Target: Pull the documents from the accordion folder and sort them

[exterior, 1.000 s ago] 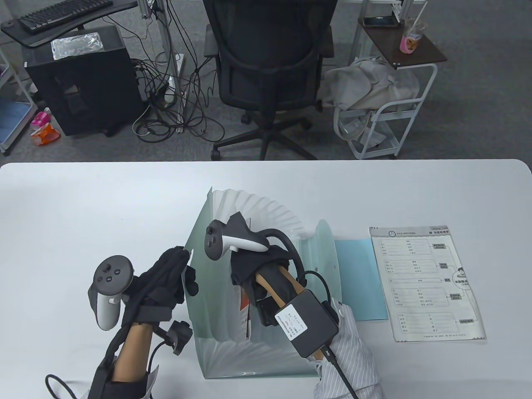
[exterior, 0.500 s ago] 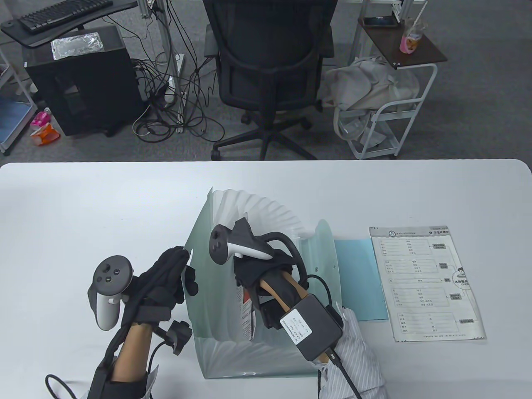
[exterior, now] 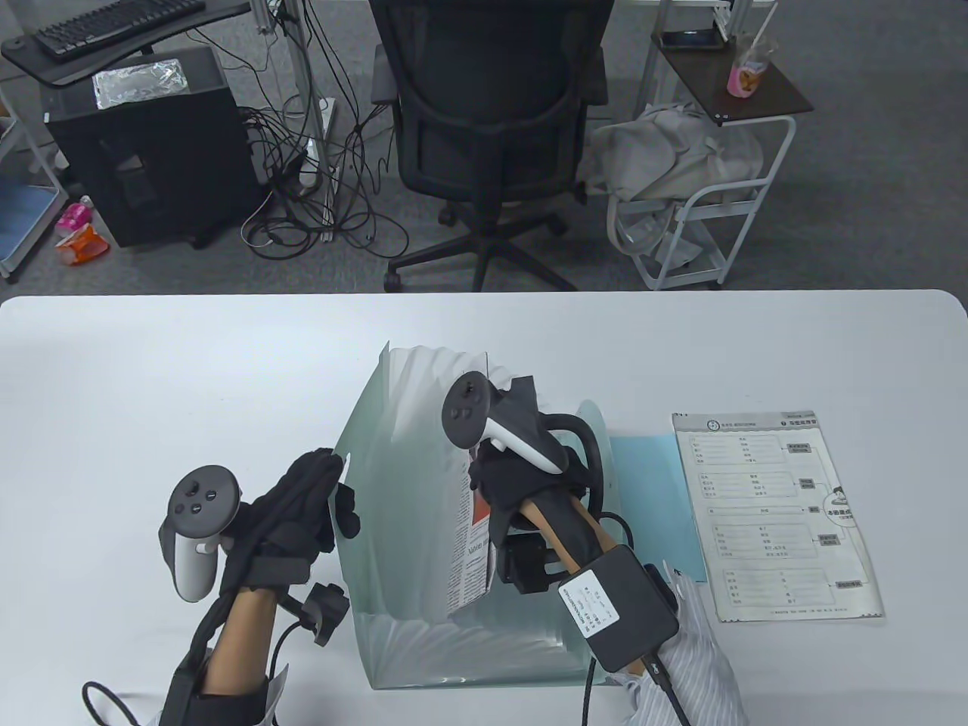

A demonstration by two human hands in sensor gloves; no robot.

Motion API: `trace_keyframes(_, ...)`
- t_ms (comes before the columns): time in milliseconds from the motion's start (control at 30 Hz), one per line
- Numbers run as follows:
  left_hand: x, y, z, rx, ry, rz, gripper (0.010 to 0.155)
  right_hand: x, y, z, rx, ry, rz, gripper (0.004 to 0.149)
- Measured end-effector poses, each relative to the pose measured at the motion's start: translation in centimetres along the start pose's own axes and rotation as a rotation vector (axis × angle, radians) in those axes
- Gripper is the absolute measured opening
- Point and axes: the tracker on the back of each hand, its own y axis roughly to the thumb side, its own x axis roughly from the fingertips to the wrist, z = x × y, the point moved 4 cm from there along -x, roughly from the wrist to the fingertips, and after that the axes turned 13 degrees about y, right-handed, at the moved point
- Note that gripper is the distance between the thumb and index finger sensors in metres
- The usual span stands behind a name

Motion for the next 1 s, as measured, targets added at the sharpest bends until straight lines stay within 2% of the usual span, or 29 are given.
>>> trace_keyframes(133,0.0,0.0,0.0,0.000,-0.001,-0.001,0.072,-0.2,-2.0,-0.1,-0.096,0.078,0.012,0.070)
trace_keyframes(233,0.0,0.0,0.0,-0.002,-0.001,-0.002,0.072,0.0,-3.1,-0.5,-0.177,0.078,-0.010,0.056)
trace_keyframes(333,0.0,0.0,0.0,-0.001,0.000,-0.002,0.072,0.7,-4.3,-1.1,-0.223,0.059,-0.021,0.051)
trace_keyframes(700,0.1,-0.1,-0.1,0.004,0.001,0.001,0.072,5.5,-10.0,-3.9,-0.448,-0.021,-0.109,0.047)
trace_keyframes(1000,0.0,-0.1,-0.2,0.006,-0.005,0.001,0.072,9.6,-17.8,-5.2,-0.737,-0.194,-0.109,0.047)
